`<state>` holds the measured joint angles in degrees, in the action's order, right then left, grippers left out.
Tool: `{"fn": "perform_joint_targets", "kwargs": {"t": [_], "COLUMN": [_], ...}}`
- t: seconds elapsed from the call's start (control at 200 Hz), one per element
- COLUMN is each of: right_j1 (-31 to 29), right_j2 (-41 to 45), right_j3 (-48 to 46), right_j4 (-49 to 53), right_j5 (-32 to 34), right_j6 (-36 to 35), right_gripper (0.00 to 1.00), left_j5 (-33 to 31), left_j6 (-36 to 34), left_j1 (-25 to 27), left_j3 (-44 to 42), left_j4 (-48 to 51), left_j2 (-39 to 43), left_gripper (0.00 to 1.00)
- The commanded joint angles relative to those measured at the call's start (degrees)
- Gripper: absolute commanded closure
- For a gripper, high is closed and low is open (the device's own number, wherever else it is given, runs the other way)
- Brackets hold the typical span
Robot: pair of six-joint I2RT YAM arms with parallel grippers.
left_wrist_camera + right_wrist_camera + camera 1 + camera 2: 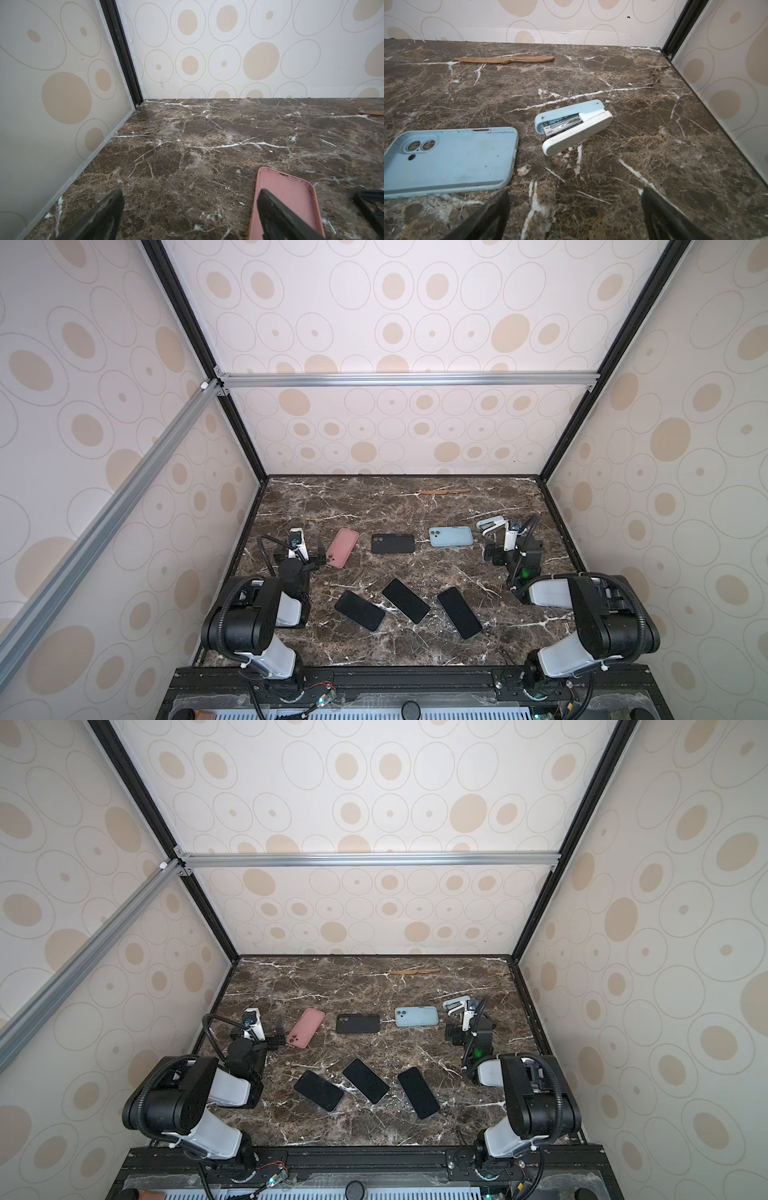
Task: Put the phone into the phone case
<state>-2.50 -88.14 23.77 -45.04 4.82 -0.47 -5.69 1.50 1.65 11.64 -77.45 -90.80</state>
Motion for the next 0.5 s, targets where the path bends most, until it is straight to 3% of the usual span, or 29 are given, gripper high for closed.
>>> {"fn": "perform_joint_targets", "kwargs": {"t": [0.0,0.365,0.495], "right_j1": [0.1,0.1,0.1], "right_j2": [0.0,0.0,0.7], "right_j3": [0.5,0.3,0.7], "right_j4": [-0.6,-0.7,-0.6], "right_j5": [0.6,0.7,2.1], "right_j6": [0.1,0.2,0.6], "right_gripper": [0.0,0.0,0.0], "left_j5": [-0.5,-0.5,-3.7], "left_j6": [-0.4,-0.4,0.8], "left_j1": [-0.1,-0.1,-0.1], "left_j3": [1.3,1.1,-0.3], "left_j4": [-0.3,-0.6,-0.2], "left_j2": [0.2,0.3,4.2], "left_gripper": [0.0,0.0,0.01]}}
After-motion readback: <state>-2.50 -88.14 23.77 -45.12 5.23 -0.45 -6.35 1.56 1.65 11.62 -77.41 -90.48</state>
